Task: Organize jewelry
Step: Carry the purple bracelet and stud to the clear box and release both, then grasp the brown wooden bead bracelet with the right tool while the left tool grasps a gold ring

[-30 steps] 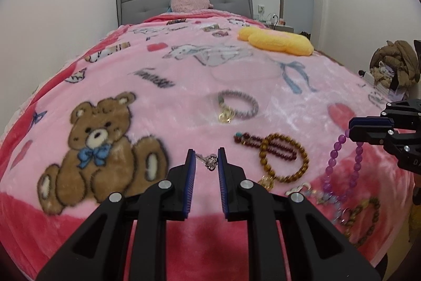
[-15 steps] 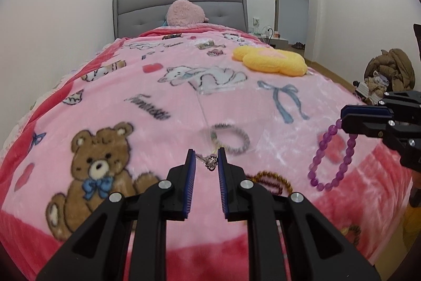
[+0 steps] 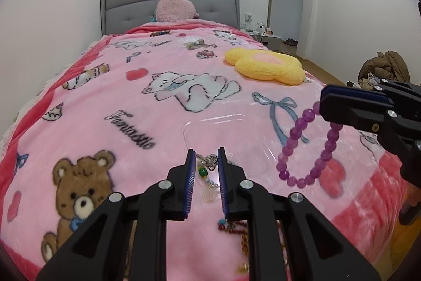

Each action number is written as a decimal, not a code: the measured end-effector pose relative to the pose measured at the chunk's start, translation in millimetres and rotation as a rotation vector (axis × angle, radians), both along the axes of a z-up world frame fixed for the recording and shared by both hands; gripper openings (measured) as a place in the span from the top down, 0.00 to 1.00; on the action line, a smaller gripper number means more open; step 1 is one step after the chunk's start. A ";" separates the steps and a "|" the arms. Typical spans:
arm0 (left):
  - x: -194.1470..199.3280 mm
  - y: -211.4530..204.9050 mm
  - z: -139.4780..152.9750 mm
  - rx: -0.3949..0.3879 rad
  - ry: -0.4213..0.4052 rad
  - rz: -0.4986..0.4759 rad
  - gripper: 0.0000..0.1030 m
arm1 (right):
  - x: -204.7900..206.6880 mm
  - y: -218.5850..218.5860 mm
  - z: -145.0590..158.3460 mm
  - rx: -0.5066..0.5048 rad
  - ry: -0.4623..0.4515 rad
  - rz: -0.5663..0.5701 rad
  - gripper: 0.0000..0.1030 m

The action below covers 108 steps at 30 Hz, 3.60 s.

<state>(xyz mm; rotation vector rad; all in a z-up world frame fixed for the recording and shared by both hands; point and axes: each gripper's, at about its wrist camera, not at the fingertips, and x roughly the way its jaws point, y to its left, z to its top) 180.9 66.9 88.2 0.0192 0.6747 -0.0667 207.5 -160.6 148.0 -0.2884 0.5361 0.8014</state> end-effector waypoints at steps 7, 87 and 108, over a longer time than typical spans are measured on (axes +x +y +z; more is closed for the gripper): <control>26.2 -3.9 -5.4 0.016 0.065 -0.004 0.84 | 41.1 11.6 -5.6 0.007 0.070 -0.051 0.91; -83.7 -23.3 -86.6 0.063 0.088 -0.161 0.71 | -3.0 -12.7 -131.7 -0.104 0.312 0.119 0.73; -84.0 -28.9 -101.9 0.059 0.090 -0.145 0.81 | -6.8 -11.5 -139.8 -0.115 0.316 0.128 0.93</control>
